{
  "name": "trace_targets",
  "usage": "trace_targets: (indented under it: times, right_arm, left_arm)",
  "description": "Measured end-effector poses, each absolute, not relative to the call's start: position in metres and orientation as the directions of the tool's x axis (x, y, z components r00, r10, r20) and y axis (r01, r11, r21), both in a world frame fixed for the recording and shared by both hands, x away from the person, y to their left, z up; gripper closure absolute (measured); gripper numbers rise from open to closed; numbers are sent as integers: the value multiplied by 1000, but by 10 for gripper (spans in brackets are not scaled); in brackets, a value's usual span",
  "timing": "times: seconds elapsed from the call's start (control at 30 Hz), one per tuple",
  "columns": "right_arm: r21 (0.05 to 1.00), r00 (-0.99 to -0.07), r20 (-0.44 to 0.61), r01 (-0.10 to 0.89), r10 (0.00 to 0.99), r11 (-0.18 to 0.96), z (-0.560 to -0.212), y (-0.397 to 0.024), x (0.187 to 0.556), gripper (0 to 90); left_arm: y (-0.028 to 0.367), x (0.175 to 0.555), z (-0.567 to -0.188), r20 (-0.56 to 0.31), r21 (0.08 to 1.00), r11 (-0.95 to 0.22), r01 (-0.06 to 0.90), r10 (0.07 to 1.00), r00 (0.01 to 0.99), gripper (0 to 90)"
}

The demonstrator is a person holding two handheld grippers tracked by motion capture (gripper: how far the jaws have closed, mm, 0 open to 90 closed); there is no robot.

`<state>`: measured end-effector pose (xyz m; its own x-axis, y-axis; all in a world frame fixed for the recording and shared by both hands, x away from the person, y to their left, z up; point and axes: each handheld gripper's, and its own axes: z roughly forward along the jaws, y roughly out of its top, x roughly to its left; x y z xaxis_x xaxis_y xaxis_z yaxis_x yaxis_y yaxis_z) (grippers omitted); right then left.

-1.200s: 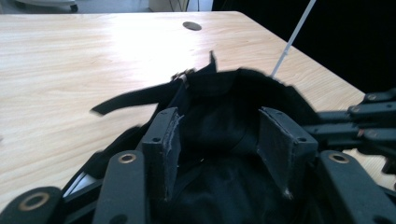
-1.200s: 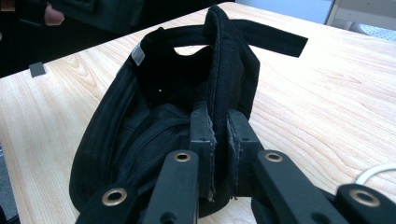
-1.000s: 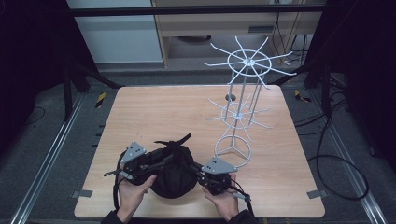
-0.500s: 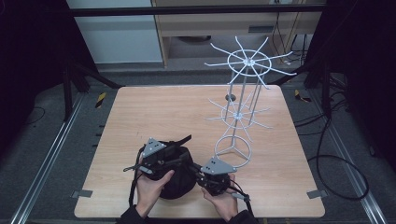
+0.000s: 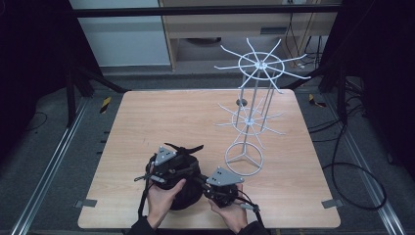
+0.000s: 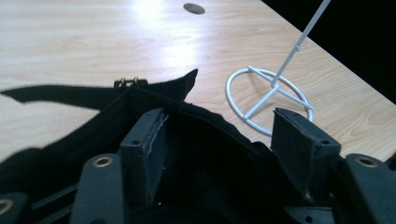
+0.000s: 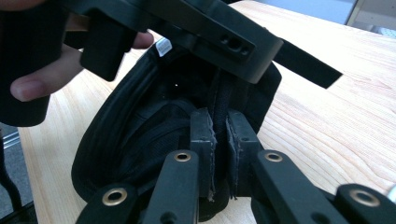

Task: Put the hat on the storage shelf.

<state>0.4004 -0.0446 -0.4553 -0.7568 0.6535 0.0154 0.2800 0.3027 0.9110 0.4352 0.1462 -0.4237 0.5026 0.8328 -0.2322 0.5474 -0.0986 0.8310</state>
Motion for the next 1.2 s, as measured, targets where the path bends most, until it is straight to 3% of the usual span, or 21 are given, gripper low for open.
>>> trace_targets:
  times: [0.2, 0.23, 0.27, 0.37, 0.57, 0.8, 0.93, 1.2]
  right_arm:
    - [914, -781, 11, 262, 624, 311, -456, -41, 399, 833]
    - [913, -784, 13, 262, 620, 312, -456, -41, 399, 832]
    - [912, -791, 15, 261, 611, 316, -456, -39, 398, 832]
    - [913, -791, 24, 266, 611, 309, -456, -39, 398, 830]
    - [920, -792, 35, 264, 609, 290, -454, -42, 398, 793]
    - [941, -816, 108, 269, 568, 207, -439, -58, 396, 561]
    - [952, -829, 130, 258, 544, 167, -430, -70, 393, 481]
    - [962, -834, 121, 232, 538, 143, -421, -85, 391, 429]
  left_arm:
    - [149, 434, -424, -269, 827, -65, 558, 825, 496, 650]
    - [149, 434, -423, -269, 828, -67, 557, 823, 500, 650]
    - [150, 434, -423, -271, 827, -65, 559, 824, 497, 767]
    - [155, 435, -424, -296, 826, -50, 561, 809, 508, 820]
    - [158, 432, -420, -297, 842, -44, 538, 794, 530, 837]
    - [166, 425, -406, -284, 873, -35, 487, 774, 565, 840]
    - [170, 422, -399, -281, 884, -25, 467, 770, 573, 842]
    - [184, 419, -385, -283, 907, 14, 420, 760, 585, 845]
